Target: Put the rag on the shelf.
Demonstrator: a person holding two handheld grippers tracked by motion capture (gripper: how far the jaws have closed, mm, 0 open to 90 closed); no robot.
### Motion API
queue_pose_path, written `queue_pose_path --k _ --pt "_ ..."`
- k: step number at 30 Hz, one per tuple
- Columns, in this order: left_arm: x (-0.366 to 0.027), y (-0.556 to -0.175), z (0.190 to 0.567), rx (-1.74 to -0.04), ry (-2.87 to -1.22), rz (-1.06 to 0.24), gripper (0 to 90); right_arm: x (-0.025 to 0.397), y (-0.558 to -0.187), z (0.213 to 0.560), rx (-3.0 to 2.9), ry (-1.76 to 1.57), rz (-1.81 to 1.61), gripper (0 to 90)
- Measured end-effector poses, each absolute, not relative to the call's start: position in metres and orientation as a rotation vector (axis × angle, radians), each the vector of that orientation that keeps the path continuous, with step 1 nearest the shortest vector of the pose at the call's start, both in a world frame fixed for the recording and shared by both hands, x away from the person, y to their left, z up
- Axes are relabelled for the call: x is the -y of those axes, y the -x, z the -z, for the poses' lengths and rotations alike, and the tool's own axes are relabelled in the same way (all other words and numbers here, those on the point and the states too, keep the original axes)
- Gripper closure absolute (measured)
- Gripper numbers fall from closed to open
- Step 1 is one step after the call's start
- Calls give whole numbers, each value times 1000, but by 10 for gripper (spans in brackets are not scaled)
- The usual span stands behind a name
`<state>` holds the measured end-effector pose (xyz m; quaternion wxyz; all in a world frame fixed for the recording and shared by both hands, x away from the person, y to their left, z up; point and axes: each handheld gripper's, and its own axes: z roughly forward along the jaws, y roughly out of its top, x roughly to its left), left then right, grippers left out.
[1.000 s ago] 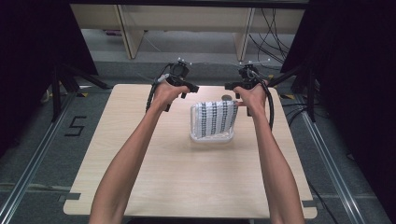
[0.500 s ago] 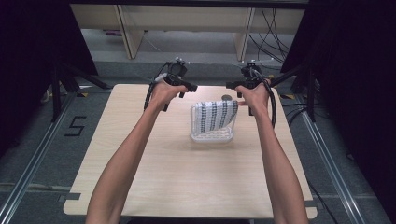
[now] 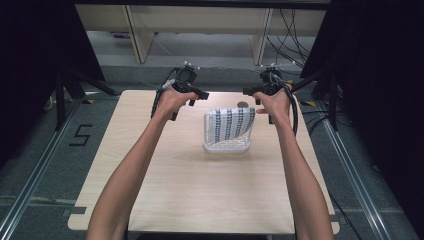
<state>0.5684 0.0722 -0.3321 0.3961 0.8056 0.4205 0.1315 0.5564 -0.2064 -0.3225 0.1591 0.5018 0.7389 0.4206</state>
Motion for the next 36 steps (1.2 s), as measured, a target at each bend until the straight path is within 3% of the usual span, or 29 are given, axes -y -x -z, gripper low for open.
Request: queue_pose_path --k 8,21,36 --pt "-76 -564 331 -1073 -2025 -327 499 211 -551 323 -2109 -1446 -1199 569" --pt "-81 -556 330 -1094 -2012 -311 352 218 -538 323 -2115 -1371 -1216 433" --pt "-89 -537 330 -1084 -1994 -320 307 219 -522 320 -2127 -1343 -1252 401"
